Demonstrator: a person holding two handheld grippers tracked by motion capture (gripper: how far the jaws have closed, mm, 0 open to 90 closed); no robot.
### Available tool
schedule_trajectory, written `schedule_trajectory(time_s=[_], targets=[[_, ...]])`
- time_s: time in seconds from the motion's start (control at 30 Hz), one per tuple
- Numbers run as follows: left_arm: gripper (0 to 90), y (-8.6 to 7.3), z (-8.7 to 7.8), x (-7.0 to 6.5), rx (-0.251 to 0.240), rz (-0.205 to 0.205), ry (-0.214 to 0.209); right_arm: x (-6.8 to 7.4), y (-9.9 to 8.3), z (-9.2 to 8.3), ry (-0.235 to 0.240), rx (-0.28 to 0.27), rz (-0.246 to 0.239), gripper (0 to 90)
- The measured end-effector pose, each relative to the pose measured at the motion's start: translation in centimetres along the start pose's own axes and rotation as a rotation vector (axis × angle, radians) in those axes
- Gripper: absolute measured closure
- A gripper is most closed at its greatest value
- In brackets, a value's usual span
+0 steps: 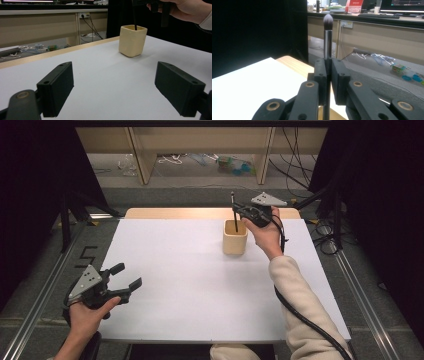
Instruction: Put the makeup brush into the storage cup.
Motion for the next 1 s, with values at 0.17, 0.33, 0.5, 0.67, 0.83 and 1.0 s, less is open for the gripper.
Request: schedule_trajectory(time_s=[0.17,0.33,0.5,0.67,0.83,1.0], targets=[[15.3,-0.01,0.01,-0.01,0.000,-0.001,-0.001,0.00,-0.07,0.05,0.000,0.001,0.000,84.0],[15.3,-0.01,0.01,0.00,0.001,-0.001,-0.001,-0.01,-0.15,0.07,-0.004,0.005,0.004,84.0],[15.3,-0.02,0.02,0.00,0.001,-0.001,-0.001,-0.14,-0.23,0.15,-0.012,0.003,-0.015,83.9],[15.3,-0.01,0.01,0.00,0.001,0.000,-0.001,-0.12,-0.44,0.30,-0.009,0.006,-0.014,83.9],[15.3,-0.01,0.00,-0.01,0.002,0.002,-0.001,0.07,-0.60,0.40,-0.008,0.017,-0.001,83.9],[15.3,0.00,-0.01,0.00,0.002,0.002,-0.001,0.06,-0.67,0.41,-0.003,0.027,-0.002,83.9]])
Point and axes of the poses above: each handheld gripper's, and its own axes: z roughly forward along the jaws, y roughly out of its top, x roughly to its left, the point moved 1 cm from there along z, roughly forward along the jaws, and after that the axes turned 1 degree about -x, right-handed, at the moved point
